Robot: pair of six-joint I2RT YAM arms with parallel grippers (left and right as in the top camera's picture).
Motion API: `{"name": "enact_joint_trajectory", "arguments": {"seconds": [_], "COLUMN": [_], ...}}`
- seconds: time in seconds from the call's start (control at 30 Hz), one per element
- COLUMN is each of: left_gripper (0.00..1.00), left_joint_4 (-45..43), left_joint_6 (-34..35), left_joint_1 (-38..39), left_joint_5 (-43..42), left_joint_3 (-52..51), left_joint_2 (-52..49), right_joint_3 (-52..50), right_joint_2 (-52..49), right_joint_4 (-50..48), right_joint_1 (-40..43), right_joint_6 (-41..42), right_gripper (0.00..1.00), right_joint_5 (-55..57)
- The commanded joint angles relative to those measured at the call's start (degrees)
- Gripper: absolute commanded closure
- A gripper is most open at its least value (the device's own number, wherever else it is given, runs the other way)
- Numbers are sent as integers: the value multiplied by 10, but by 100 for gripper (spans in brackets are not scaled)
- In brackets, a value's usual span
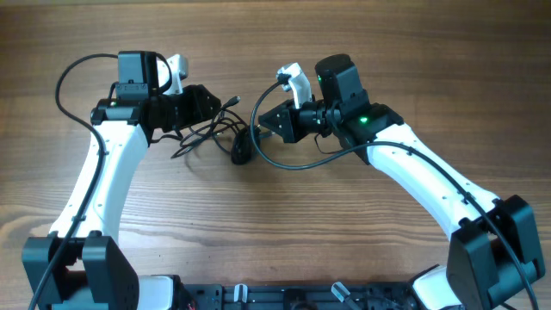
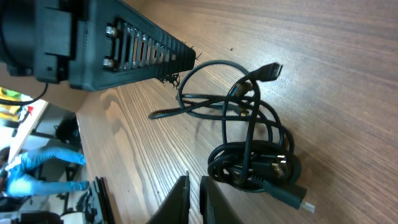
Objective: Untangle cables
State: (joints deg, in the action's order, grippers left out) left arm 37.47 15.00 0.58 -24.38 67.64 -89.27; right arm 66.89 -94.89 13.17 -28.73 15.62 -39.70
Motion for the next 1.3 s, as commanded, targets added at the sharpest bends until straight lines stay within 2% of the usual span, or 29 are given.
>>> {"name": "enact_joint_trajectory", "arguments": {"seconds": [0.0, 0.03, 0.07, 0.3, 0.43, 0.63, 0.77, 1.03, 1.27], "left_gripper": [47, 47, 47, 47, 52, 50, 49, 49, 47], "left_joint_4": [0, 0, 0, 0, -2, -17, -9, -9, -18], "left_joint_6": [40, 45, 48, 48, 48, 48, 48, 48, 48], "left_joint_1": [-3, -3, -3, -3, -4, -4, -4, -4, -4], "left_joint_5": [97, 100, 99, 99, 99, 121, 166, 168, 168], "left_joint_3": [10, 10, 9, 9, 9, 9, 9, 9, 9], "left_joint_2": [11, 11, 10, -12, -26, -26, -28, -51, -71], "right_joint_3": [3, 3, 2, 1, 1, 1, 1, 1, 1], "right_joint_2": [15, 15, 15, 14, 14, 12, -8, -102, -132], "right_joint_4": [-2, 1, 6, 79, 106, 117, 110, 27, -3], "right_joint_1": [-3, -3, -3, -17, -39, -78, -103, -120, -120], "right_joint_6": [28, 35, 47, 73, 89, 135, 166, 191, 205], "right_gripper": [80, 73, 71, 71, 71, 71, 71, 71, 71], "right_joint_5": [10, 10, 12, 31, 91, 167, 207, 208, 209]}}
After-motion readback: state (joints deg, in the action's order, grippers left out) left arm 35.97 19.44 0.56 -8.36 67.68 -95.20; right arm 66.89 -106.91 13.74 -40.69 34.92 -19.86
